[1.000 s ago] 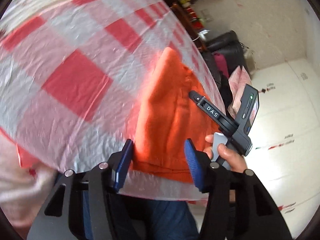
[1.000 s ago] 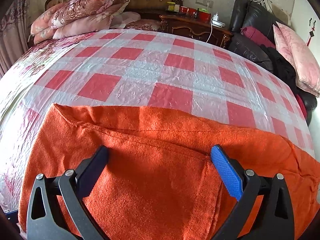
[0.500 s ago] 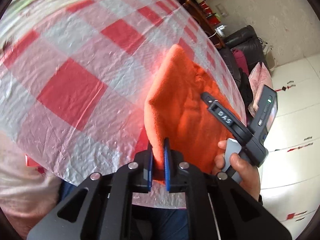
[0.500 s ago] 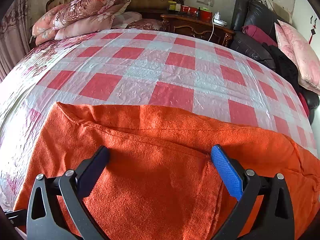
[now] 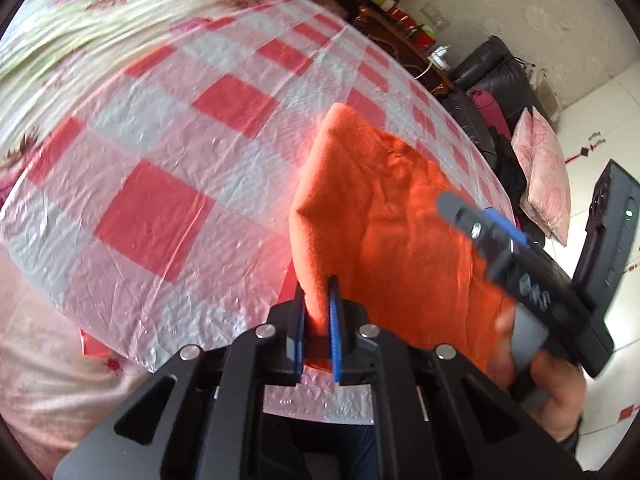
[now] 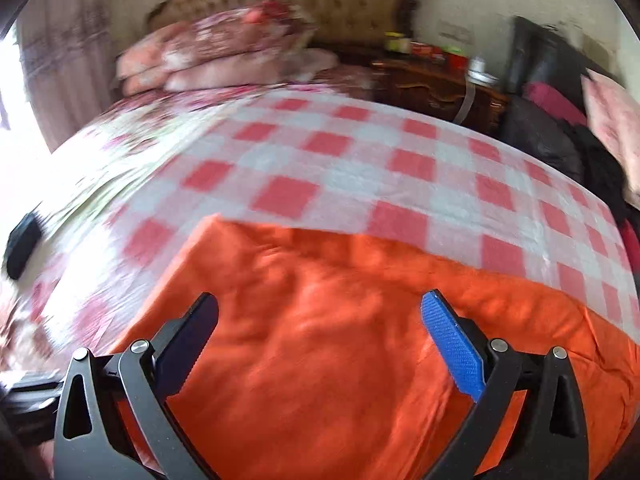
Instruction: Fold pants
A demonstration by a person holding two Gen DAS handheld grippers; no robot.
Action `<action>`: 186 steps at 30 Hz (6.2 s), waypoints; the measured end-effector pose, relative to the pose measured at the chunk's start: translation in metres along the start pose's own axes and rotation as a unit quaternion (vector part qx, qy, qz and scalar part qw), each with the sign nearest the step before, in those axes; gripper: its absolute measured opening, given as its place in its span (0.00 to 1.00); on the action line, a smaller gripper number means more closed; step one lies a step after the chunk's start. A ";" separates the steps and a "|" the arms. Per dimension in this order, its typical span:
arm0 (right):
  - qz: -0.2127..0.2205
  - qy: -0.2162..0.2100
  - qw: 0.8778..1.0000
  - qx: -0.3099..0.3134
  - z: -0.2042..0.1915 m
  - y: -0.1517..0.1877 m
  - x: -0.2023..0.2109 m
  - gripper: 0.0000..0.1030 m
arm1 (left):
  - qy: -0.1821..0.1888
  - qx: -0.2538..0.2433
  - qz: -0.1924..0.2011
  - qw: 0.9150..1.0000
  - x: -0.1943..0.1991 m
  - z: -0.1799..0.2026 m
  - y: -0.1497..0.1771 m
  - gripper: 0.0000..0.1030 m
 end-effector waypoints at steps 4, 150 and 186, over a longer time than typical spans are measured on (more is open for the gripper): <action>-0.064 0.025 0.998 0.013 -0.002 0.026 -0.014 0.52 | 0.012 0.010 0.006 1.000 0.004 -0.001 0.005 0.09; 0.043 0.026 0.983 -0.175 0.282 0.026 0.108 0.07 | -0.165 -0.664 0.210 0.699 -0.093 0.364 0.149 0.07; 0.036 0.041 0.973 -0.225 0.426 0.078 0.153 0.07 | -0.100 -0.730 0.191 0.648 -0.156 0.491 0.208 0.07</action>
Point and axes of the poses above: each gripper's, at about its wrist camera, not at the fingertips, and x roughly against the way its jaws point, z to its right, y to its underside, the point moved 5 cm from there along -x, roughly the way its jaws point, and after that the axes turned 10 degrees about -x, right-handed, at the moved point
